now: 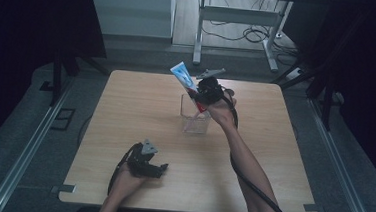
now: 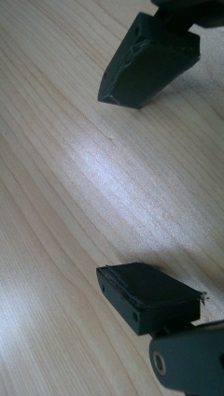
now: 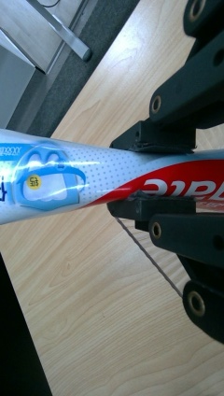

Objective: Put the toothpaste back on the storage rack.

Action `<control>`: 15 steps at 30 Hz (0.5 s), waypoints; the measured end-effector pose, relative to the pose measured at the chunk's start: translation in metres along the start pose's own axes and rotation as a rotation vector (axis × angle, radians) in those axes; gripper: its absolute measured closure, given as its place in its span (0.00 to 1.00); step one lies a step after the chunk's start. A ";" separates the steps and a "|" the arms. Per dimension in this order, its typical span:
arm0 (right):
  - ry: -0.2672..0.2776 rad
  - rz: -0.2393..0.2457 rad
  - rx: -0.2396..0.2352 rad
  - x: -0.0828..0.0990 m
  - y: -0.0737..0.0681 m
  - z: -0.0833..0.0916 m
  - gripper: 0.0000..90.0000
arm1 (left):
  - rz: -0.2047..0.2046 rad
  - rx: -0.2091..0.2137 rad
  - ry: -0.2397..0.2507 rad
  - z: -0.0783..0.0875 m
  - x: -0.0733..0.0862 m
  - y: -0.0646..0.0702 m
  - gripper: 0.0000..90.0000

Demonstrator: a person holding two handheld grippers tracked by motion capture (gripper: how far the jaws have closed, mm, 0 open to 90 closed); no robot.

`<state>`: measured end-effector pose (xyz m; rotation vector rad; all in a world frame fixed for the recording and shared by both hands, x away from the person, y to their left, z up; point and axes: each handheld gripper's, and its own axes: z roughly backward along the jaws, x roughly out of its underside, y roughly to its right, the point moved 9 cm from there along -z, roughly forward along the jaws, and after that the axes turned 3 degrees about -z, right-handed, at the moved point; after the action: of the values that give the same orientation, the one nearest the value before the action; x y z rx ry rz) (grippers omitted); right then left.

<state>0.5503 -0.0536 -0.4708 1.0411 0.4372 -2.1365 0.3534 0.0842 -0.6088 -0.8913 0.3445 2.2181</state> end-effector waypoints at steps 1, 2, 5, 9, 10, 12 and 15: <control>-0.001 0.001 -0.001 0.001 0.000 -0.001 0.81 | 0.000 0.000 0.000 0.000 0.000 0.000 0.16; -0.003 -0.002 0.000 0.003 0.000 -0.002 0.81 | 0.000 0.000 0.000 0.000 0.000 0.000 0.16; -0.007 0.003 -0.004 0.007 -0.001 -0.005 0.80 | 0.000 0.000 0.000 0.000 0.000 0.000 0.16; -0.014 0.010 -0.007 0.012 -0.003 -0.008 0.80 | 0.001 0.000 0.000 0.000 0.000 0.000 0.16; -0.015 0.013 -0.005 0.014 -0.003 -0.010 0.80 | 0.001 0.000 -0.001 0.000 0.000 0.000 0.16; -0.020 0.014 -0.001 0.016 -0.003 -0.011 0.80 | 0.001 0.000 -0.001 0.000 0.000 0.000 0.16; -0.027 0.017 -0.001 0.021 -0.003 -0.014 0.80 | 0.001 0.000 -0.001 0.000 0.000 0.000 0.16</control>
<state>0.5467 -0.0528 -0.4956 1.0109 0.4154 -2.1327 0.3533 0.0842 -0.6088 -0.8908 0.3446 2.2192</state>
